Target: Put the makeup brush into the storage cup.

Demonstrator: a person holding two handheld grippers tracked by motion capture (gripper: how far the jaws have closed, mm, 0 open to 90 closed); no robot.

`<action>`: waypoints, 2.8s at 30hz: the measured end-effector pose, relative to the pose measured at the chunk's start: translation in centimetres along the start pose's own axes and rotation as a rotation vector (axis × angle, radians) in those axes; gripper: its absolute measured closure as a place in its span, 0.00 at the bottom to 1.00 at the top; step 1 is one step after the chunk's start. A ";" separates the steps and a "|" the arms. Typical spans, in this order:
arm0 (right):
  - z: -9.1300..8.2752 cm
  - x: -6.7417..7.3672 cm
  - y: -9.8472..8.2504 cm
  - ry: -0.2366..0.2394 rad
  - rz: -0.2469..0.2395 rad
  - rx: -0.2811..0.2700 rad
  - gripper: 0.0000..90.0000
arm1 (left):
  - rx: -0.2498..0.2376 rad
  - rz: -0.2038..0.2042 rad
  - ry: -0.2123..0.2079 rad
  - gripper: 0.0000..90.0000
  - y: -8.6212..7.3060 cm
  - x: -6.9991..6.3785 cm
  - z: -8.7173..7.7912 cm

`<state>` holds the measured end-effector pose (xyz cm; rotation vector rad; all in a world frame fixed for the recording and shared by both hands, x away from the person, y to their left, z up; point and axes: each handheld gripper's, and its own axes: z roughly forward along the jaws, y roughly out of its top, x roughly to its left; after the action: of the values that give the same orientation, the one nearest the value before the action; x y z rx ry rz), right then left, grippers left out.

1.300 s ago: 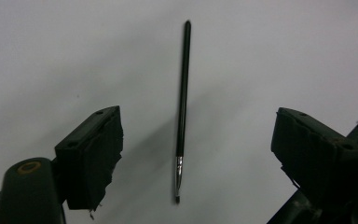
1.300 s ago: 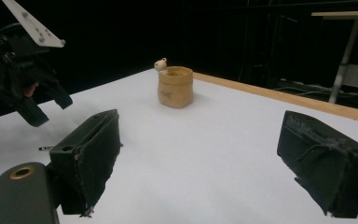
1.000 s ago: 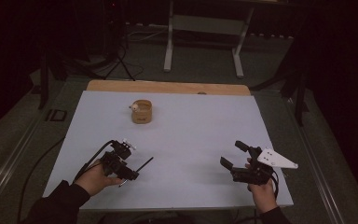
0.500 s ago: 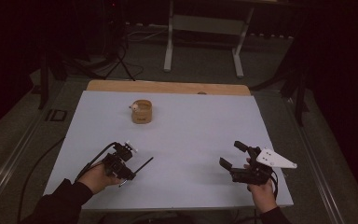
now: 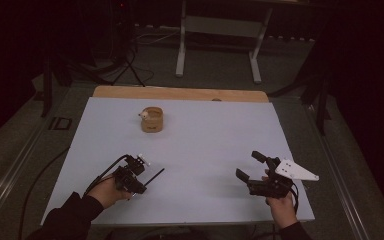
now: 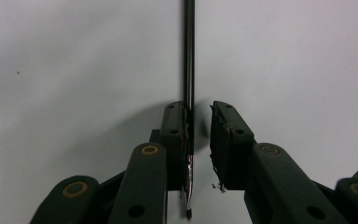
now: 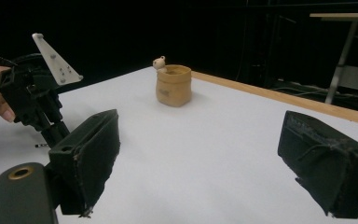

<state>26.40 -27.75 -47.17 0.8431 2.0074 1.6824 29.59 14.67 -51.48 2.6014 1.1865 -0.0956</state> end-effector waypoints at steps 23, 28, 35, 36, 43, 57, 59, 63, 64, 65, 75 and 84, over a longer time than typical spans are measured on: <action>0.2 0.0 -0.2 -0.007 0.004 0.017 0.14 | -0.051 0.090 -0.012 0.95 -0.2 0.2 -1.5; 0.3 0.0 -0.2 0.000 0.007 0.019 0.14 | -0.070 0.100 -0.018 0.95 0.2 0.2 -2.6; 0.3 0.1 -0.2 0.014 0.016 0.014 0.15 | -0.115 0.101 -0.050 0.95 1.4 0.5 -4.4; 0.3 0.2 -0.1 0.024 0.022 0.010 0.15 | -0.117 0.109 -0.062 0.95 1.6 0.5 -4.6; 0.3 0.1 0.5 -0.008 0.008 0.028 0.15 | -0.143 0.125 -0.100 0.95 2.8 0.3 -6.2; 2.4 3.7 5.2 -0.036 -0.434 0.118 0.27 | -0.147 0.174 -0.082 0.95 5.9 -0.9 -7.6; 3.3 4.8 5.1 -0.013 -0.525 0.146 0.36 | -0.141 0.185 -0.084 0.95 6.5 -1.1 -7.6; 5.3 7.0 4.1 0.022 -0.704 0.194 0.49 | -0.135 0.191 -0.084 0.95 7.7 -1.7 -7.6; 5.8 7.4 3.9 0.035 -0.735 0.211 0.52 | -0.132 0.199 -0.082 0.95 7.9 -1.9 -7.6; 6.3 7.8 3.6 0.040 -0.765 0.223 0.53 | -0.138 0.196 -0.082 0.95 8.2 -2.1 -7.6; 10.6 11.2 1.4 0.026 -1.071 0.291 0.66 | -0.138 0.232 -0.096 0.95 9.8 -3.7 -7.3; 13.1 12.0 0.2 -0.016 -1.243 0.336 0.73 | -0.158 0.240 -0.095 0.95 10.2 -4.6 -7.4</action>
<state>25.93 -10.05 -48.67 -0.3431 2.0650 0.6228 33.75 7.01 -41.26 2.5457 0.8088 -0.0722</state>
